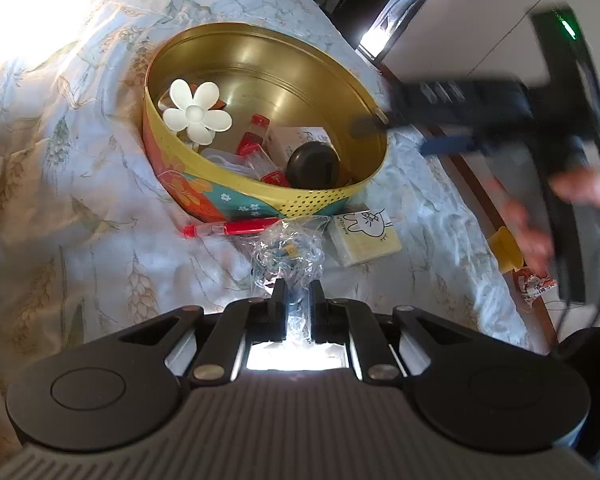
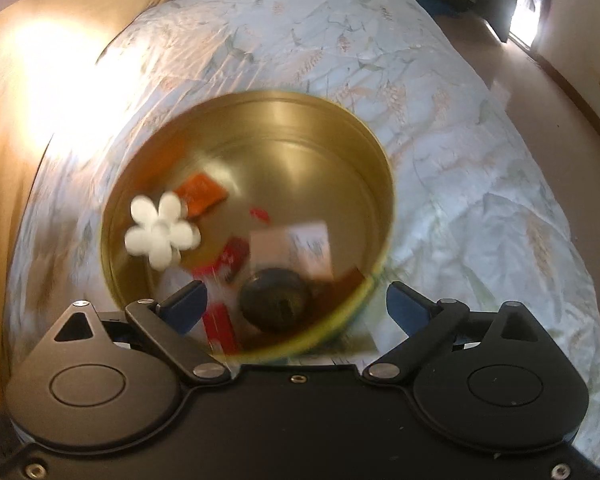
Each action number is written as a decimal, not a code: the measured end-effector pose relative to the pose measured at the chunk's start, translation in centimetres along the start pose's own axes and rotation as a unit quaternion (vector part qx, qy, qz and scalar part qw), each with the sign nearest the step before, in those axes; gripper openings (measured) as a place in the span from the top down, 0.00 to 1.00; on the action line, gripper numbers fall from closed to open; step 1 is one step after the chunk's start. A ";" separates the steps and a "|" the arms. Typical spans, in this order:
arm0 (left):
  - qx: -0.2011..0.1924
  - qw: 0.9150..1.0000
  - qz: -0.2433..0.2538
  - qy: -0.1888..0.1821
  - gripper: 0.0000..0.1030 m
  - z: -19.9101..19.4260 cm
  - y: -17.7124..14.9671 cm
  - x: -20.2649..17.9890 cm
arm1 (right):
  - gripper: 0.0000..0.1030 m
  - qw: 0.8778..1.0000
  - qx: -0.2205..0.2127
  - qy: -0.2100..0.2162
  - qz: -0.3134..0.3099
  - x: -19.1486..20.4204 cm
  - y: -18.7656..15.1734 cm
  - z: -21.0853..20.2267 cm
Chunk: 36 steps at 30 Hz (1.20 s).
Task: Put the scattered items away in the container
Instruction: 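Grasp the yellow rabbit-print card with the right gripper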
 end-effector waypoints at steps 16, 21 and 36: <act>0.020 1.000 0.004 0.018 0.87 0.7 -0.3 0.1 | 0.06 0.998 0.058 -0.006 0.007 -3.7 -6.9 2.9; 0.027 0.999 0.006 0.023 0.87 1.0 -0.3 0.1 | 0.06 0.997 0.072 -0.015 0.001 -3.6 -7.1 4.8; 0.041 0.998 0.007 0.035 0.87 1.8 -0.5 0.4 | 0.32 0.995 0.092 -0.037 -0.008 -4.0 -7.7 7.3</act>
Point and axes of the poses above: each gripper's, at about its wrist camera, not at the fingertips, and z roughly the way its jaws point, x to its left, y to its top, the point moved 2 cm from there along z, roughly the way its jaws point, and after that the axes turned 9 degrees about z, right-handed, at the moved point
